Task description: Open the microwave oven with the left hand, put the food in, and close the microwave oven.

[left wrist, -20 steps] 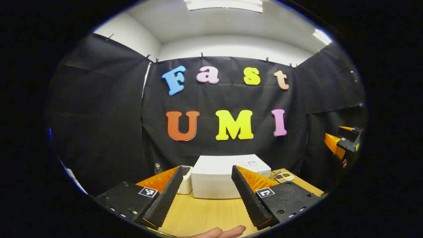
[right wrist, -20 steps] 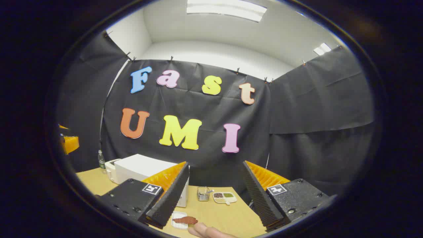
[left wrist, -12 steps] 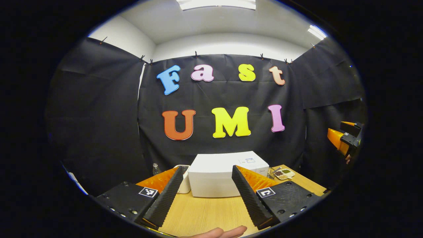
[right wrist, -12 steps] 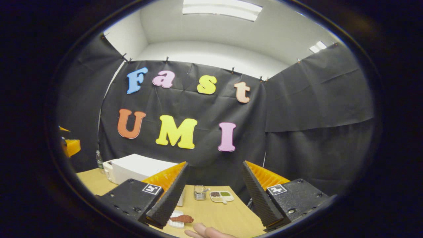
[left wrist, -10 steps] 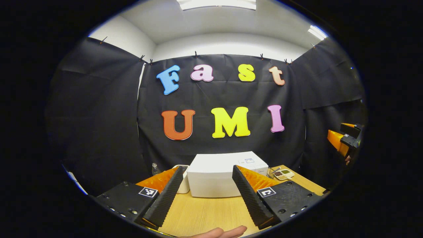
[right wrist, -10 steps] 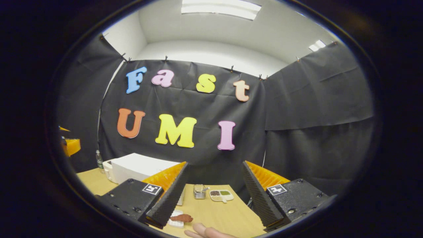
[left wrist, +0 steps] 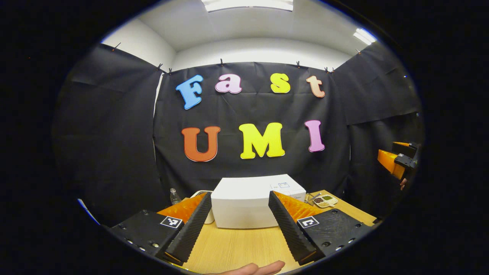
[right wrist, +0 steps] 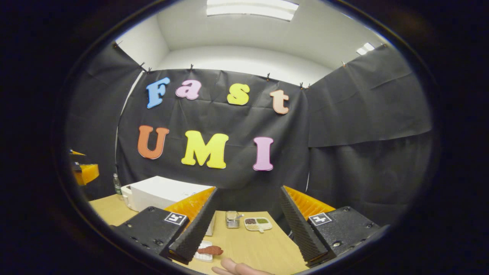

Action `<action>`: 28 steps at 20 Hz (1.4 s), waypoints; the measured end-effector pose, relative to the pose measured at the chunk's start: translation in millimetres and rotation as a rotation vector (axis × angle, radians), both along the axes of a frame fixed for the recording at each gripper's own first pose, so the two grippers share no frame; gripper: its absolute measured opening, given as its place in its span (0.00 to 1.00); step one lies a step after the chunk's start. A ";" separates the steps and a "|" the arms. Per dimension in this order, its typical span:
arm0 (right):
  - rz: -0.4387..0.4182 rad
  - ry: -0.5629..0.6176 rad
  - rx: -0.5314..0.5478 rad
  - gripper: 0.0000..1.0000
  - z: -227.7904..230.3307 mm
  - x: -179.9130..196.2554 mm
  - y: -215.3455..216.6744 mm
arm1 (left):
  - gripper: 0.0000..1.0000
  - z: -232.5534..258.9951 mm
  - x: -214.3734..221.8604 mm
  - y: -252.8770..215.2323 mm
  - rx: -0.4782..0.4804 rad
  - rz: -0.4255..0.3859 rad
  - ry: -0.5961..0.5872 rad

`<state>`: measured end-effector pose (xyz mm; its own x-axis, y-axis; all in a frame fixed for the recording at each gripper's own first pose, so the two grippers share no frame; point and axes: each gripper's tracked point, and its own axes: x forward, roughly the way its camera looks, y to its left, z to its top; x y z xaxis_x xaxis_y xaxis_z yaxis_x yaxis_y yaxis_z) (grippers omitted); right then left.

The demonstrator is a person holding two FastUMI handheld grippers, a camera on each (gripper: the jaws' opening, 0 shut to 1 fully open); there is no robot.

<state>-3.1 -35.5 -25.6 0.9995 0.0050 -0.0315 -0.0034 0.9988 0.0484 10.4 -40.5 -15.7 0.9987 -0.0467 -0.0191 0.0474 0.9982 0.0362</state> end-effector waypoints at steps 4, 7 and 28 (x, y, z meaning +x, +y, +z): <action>0.003 -0.004 0.001 0.95 -5.5 -0.9 -4.2 | 0.93 -15.9 18.1 -14.3 0.009 -0.016 0.018; 0.010 0.000 0.005 0.95 -11.9 -1.2 -8.6 | 0.94 -33.9 37.3 -28.5 -0.011 -0.035 0.051; 0.009 0.024 0.012 0.95 -84.9 8.2 -71.8 | 0.95 -244.2 238.3 -162.5 -0.076 -0.159 0.264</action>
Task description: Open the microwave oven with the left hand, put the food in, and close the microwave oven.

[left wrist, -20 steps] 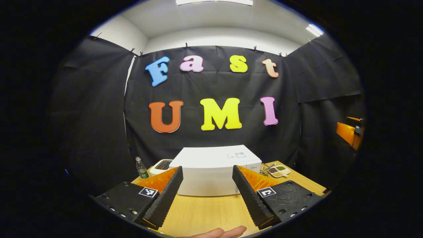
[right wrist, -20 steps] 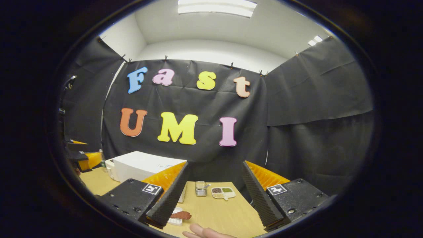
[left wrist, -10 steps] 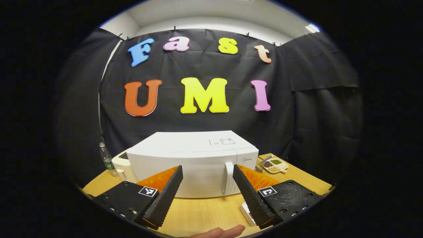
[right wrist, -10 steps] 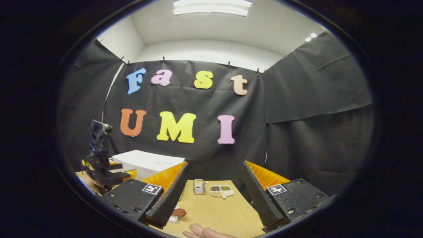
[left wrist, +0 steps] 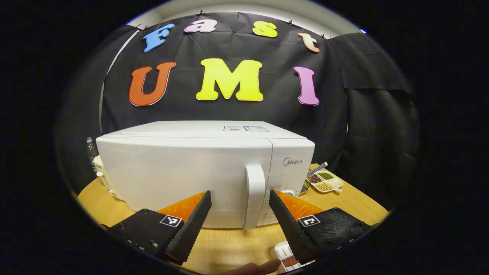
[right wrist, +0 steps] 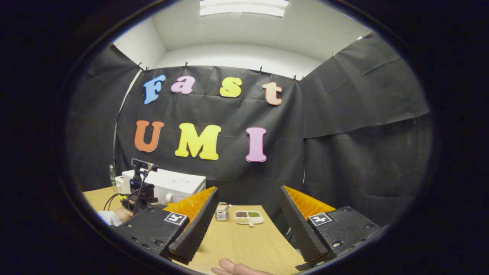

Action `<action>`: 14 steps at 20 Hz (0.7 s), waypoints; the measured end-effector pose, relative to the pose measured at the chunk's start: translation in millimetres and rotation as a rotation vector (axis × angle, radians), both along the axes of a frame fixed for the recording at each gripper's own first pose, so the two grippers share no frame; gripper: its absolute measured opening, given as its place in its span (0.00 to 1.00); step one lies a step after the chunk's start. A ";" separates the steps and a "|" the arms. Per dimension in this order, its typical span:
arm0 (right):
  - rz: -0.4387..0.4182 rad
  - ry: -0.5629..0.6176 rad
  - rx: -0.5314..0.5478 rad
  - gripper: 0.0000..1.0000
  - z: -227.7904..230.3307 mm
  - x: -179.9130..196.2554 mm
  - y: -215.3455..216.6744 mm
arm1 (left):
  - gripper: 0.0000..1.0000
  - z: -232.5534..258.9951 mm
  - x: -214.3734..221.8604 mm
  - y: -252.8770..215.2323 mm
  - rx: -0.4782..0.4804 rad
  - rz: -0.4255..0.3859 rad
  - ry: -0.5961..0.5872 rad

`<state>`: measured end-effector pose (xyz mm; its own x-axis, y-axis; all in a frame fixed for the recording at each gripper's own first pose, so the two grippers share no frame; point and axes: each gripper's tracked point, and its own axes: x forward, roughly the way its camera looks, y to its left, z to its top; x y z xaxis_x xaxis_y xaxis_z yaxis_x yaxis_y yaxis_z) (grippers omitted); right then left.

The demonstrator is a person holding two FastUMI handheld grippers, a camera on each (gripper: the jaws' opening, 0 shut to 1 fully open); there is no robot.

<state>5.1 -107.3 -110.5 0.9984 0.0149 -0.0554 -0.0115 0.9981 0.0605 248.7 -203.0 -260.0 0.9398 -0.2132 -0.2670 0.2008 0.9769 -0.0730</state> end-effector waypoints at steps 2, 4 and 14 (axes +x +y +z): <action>0.005 0.017 -0.002 1.00 -11.6 3.3 -3.9 | 0.95 -5.5 6.9 -4.5 -0.007 0.004 0.006; 0.012 0.038 0.008 1.00 -22.3 7.1 -7.3 | 0.94 -9.8 12.9 -8.6 -0.019 0.011 0.009; 0.013 0.081 0.035 1.00 -39.7 3.8 -18.1 | 0.22 -13.7 22.3 -21.2 -0.022 0.060 0.008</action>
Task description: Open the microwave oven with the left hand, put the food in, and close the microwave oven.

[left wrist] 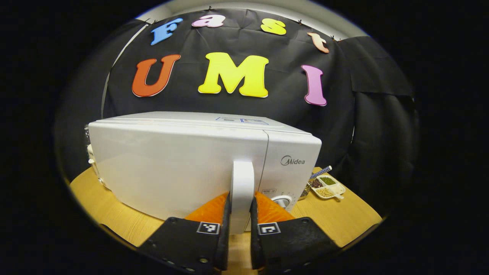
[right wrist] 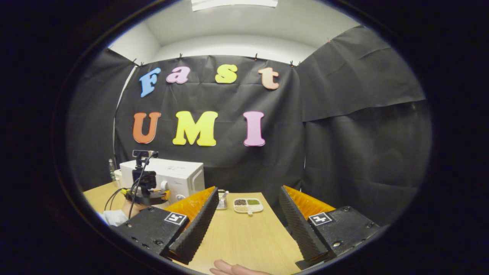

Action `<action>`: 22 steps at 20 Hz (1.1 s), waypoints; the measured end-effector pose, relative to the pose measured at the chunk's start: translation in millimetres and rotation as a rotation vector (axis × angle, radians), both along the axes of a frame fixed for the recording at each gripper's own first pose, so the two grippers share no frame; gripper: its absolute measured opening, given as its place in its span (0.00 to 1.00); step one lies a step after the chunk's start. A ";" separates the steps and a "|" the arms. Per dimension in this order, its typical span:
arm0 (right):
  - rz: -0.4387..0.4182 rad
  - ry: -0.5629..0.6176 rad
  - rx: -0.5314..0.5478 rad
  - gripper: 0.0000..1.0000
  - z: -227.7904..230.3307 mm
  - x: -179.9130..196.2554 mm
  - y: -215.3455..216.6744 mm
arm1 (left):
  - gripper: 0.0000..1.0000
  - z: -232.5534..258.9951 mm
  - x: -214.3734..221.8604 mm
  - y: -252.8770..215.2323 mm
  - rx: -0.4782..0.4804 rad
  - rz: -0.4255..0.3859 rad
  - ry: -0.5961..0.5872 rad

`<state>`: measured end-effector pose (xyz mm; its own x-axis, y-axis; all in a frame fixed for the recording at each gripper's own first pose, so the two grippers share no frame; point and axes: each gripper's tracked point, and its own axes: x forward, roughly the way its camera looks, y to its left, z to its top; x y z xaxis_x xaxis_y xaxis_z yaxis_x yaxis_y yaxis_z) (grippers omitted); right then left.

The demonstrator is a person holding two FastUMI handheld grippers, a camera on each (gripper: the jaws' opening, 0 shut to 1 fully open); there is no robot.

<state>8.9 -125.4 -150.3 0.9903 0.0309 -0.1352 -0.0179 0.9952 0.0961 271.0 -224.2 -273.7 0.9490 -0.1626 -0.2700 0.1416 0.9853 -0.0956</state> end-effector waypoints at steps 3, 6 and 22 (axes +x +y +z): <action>-0.014 -0.021 -0.025 1.00 7.8 -6.5 -3.9 | 0.14 -3.5 -7.1 1.5 0.008 -0.007 0.025; -0.029 -0.035 -0.044 0.95 11.8 -12.4 -8.1 | 0.06 -3.7 -11.2 1.3 0.004 -0.016 0.021; 0.020 0.024 -0.065 0.95 -2.1 -35.3 19.8 | 0.07 2.0 -131.9 54.8 0.000 -0.125 -0.032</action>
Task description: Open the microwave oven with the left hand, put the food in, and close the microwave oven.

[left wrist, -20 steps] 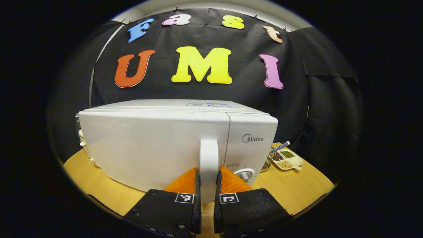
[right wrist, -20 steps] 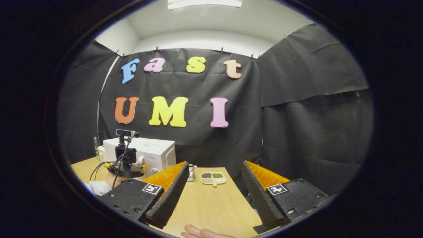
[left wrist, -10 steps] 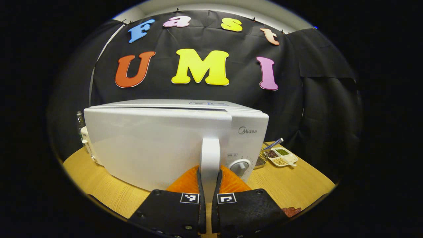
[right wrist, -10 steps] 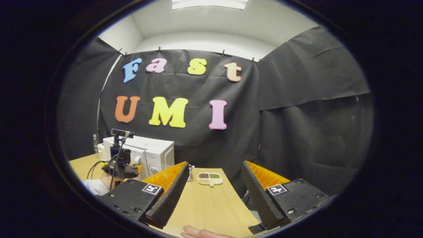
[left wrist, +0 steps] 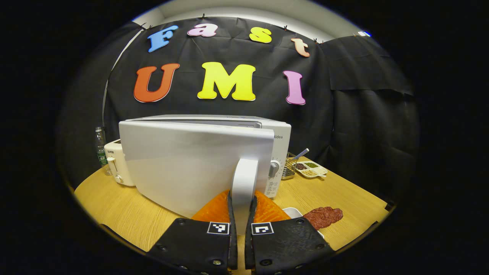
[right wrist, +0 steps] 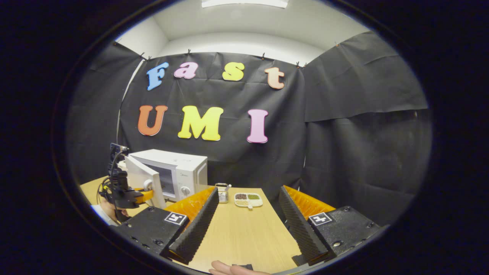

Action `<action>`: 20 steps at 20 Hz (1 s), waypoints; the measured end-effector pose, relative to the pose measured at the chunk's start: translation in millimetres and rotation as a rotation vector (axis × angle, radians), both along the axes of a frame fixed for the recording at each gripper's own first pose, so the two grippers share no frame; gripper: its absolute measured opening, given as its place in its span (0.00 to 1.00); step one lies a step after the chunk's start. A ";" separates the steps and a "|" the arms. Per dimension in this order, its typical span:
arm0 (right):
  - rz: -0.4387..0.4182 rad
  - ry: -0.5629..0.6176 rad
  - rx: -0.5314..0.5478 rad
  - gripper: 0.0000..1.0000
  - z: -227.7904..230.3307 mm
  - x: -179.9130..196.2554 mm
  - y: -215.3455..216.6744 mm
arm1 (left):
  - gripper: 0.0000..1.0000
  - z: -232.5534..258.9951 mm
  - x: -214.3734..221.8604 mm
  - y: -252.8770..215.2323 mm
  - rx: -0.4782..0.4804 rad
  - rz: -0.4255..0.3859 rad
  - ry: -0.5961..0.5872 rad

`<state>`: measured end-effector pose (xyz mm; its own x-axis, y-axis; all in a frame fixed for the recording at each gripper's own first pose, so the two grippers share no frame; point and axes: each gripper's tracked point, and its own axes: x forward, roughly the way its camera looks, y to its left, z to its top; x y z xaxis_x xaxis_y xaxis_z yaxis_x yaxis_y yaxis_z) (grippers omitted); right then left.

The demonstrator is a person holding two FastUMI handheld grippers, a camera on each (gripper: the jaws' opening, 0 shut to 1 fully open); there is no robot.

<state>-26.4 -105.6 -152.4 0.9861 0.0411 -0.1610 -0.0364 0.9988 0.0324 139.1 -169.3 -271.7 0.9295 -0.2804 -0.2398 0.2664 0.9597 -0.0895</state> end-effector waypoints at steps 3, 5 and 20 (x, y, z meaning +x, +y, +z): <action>0.011 -0.004 -0.027 1.00 -1.6 -4.4 10.8 | 0.12 0.6 -27.8 21.9 -0.001 -0.013 -0.007; 0.026 0.009 -0.029 1.00 -6.0 -5.3 21.3 | 0.12 0.2 -46.1 40.4 -0.005 -0.020 -0.015; 0.135 0.096 -0.050 0.96 -33.9 9.3 109.0 | 0.94 44.1 -167.8 234.2 0.083 0.218 -0.115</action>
